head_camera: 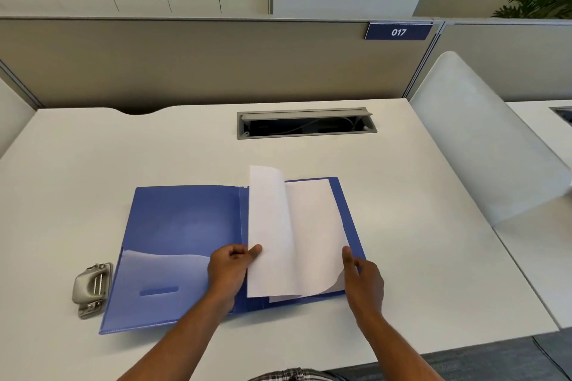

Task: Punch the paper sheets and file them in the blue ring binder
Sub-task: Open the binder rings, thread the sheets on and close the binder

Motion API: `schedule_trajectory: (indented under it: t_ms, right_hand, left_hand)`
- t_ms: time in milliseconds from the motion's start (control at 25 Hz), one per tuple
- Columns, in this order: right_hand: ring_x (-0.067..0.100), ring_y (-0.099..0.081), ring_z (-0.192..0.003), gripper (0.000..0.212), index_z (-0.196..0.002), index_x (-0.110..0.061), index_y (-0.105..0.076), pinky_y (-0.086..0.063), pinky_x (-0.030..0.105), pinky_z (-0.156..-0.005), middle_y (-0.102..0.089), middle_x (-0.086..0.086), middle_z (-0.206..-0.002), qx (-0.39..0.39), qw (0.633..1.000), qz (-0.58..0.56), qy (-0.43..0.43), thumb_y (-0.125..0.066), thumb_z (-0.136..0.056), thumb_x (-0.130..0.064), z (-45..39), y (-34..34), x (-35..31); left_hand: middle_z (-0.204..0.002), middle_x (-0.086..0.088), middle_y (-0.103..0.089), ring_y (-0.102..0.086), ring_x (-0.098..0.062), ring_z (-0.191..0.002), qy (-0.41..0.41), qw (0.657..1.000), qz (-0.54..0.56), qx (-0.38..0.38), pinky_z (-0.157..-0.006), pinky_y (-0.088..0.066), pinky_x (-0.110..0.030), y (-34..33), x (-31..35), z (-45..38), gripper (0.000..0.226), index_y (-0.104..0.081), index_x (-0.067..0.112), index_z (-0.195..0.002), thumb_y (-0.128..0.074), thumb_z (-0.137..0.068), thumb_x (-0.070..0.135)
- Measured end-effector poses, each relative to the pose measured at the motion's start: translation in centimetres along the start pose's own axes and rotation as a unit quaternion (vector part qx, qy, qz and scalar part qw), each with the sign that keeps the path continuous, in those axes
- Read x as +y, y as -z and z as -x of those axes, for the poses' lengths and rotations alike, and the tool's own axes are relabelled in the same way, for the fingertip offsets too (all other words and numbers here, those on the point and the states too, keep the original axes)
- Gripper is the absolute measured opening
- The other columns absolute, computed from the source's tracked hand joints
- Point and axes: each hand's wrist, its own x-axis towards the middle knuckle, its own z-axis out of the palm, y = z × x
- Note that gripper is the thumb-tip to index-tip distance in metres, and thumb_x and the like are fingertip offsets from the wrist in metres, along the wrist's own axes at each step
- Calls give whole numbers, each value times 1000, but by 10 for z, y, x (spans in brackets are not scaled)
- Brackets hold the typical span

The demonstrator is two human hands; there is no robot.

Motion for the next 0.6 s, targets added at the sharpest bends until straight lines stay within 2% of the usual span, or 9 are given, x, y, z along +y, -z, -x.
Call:
schedule_trajectory:
  t_ms: [120,240,400,520,600]
  right_hand:
    - [14,-40,-51,60,-49,-22,-38,-33,29,-54,-41,-7,-47,11,1000,-21,-13,-52,-91,-64,-1,0,-1]
    - [16,-35,-51,64,-51,-17,-34,-31,31,-55,-38,-1,-48,35,998,-44,-40,-52,-95,-59,0,1,-1]
    - [17,-36,-52,62,-55,-16,-34,-32,30,-56,-39,0,-52,34,998,-39,-40,-58,-95,-56,-3,-5,8]
    - [20,-57,-66,40,-65,-16,-57,-48,33,-64,-64,2,-74,40,998,-3,-44,-71,-90,-43,-13,-11,25]
    - [25,-65,-74,28,-73,-16,-67,-57,38,-71,-70,6,-84,49,997,21,-46,-73,-88,-39,-17,-15,35]
  left_hand:
    - [-68,-9,-72,-64,-29,-66,-2,998,-19,53,-68,-56,-46,41,-10,-6,38,-68,8,-69,-84,-73,42]
    - [-70,-7,-74,-68,-33,-73,9,995,-36,95,-75,-57,-49,78,-22,-9,35,-72,9,-69,-83,-74,41]
    - [-69,-9,-72,-65,-31,-72,2,988,-85,131,-68,-51,-40,104,-31,-8,35,-71,9,-66,-81,-78,40]
    - [-65,-9,-69,-61,-27,-64,-3,982,-115,148,-59,-42,-32,114,-34,-12,37,-68,7,-63,-81,-78,39]
    - [-63,-8,-68,-59,-26,-61,-3,978,-129,167,-56,-39,-30,122,-36,-15,38,-66,8,-61,-82,-77,38]
